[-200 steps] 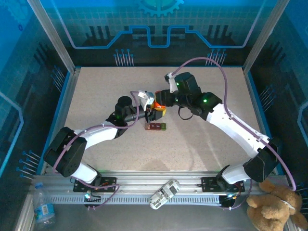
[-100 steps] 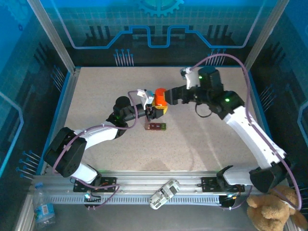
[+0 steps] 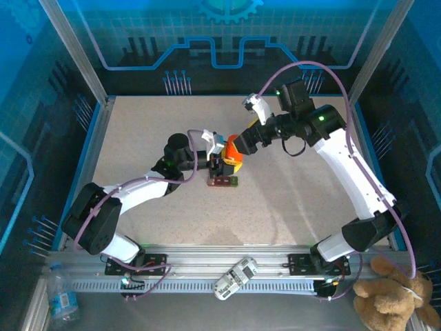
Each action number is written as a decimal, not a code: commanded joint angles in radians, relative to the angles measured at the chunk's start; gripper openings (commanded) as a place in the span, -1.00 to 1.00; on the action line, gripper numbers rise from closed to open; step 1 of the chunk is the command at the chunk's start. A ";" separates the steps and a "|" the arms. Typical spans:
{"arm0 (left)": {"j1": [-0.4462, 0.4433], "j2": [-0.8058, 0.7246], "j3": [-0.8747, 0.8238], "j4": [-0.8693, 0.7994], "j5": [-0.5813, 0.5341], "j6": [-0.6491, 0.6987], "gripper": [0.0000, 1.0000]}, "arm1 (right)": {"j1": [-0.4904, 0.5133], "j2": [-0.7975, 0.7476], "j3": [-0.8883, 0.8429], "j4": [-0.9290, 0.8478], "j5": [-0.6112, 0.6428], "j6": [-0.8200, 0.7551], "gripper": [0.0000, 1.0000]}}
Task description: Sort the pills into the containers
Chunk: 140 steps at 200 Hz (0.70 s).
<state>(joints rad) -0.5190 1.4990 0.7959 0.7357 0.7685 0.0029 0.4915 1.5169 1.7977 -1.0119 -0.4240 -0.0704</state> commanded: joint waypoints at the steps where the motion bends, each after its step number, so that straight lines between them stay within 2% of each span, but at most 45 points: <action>1: 0.007 -0.029 0.044 -0.025 0.069 0.029 -1.00 | 0.028 0.020 0.070 -0.114 0.037 -0.067 0.88; 104: 0.007 -0.022 0.058 -0.046 0.086 0.033 -1.00 | 0.048 0.078 0.090 -0.140 0.036 -0.082 0.67; 123: 0.008 -0.024 0.059 -0.046 0.084 0.034 -1.00 | 0.049 0.081 0.090 -0.137 0.033 -0.080 0.54; 140: 0.008 -0.025 0.058 -0.046 0.085 0.032 -1.00 | 0.050 0.085 0.086 -0.138 0.030 -0.078 0.26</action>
<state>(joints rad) -0.5190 1.4986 0.8227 0.6781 0.8211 0.0078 0.5297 1.5955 1.8606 -1.1252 -0.3893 -0.1425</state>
